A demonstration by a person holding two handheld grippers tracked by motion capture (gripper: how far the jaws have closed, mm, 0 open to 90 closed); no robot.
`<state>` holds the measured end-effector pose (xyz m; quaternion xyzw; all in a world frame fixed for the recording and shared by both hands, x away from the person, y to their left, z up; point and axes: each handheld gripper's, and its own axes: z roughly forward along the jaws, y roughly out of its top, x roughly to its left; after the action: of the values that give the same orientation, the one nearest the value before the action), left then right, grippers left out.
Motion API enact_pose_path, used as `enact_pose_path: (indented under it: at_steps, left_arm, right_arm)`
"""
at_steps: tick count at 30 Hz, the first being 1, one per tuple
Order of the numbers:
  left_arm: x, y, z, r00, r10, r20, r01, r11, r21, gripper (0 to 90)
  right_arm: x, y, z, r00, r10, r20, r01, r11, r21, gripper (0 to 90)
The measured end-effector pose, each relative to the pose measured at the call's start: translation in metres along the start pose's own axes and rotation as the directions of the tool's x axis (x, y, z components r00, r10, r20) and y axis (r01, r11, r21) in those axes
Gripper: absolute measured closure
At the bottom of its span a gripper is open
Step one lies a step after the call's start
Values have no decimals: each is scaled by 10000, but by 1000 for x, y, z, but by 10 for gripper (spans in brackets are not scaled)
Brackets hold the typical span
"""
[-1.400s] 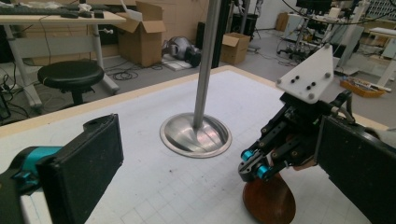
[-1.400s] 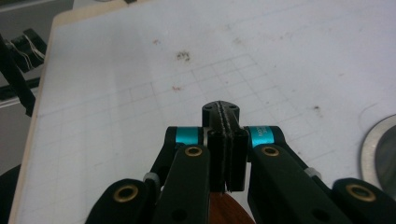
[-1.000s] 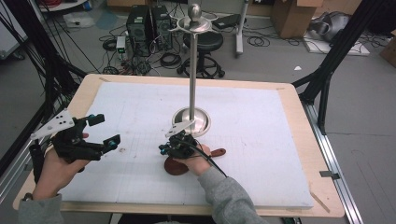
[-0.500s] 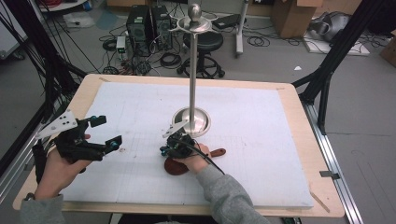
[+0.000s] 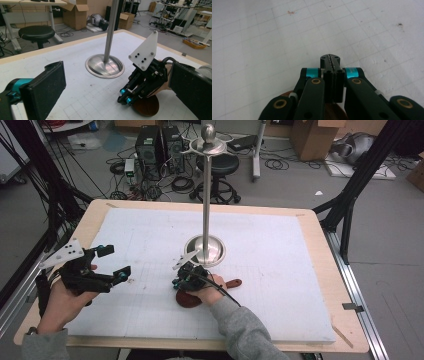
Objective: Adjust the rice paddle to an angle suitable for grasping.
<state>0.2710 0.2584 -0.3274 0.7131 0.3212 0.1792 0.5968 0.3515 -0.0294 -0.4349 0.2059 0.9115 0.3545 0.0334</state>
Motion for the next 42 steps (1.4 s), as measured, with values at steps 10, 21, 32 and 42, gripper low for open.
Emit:
enact_pose_path:
  at_steps: [10, 21, 32, 42]
  left_arm:
    - [4, -1, -7, 9999, -85, -124, 85, 10000, -33, 18]
    - [2, 0, -7, 10000, -31, -75, 31, 10000, -17, 18]
    - [1, 0, -6, 10000, -23, -43, 22, 10000, -21, 18]
    - [0, 1, -2, 10000, -15, 59, 15, 10000, -9, 18]
  right_arm:
    - [2, -2, -3, 9999, 143, -37, -142, 9996, 228, 900]
    - [8, -7, -11, 9999, 126, 68, -129, 9983, 564, 900]
    - [7, -25, -21, 9982, 472, -372, -466, 9988, 180, 900]
    - [12, -35, -32, 9989, 347, -325, -335, 9988, 366, 900]
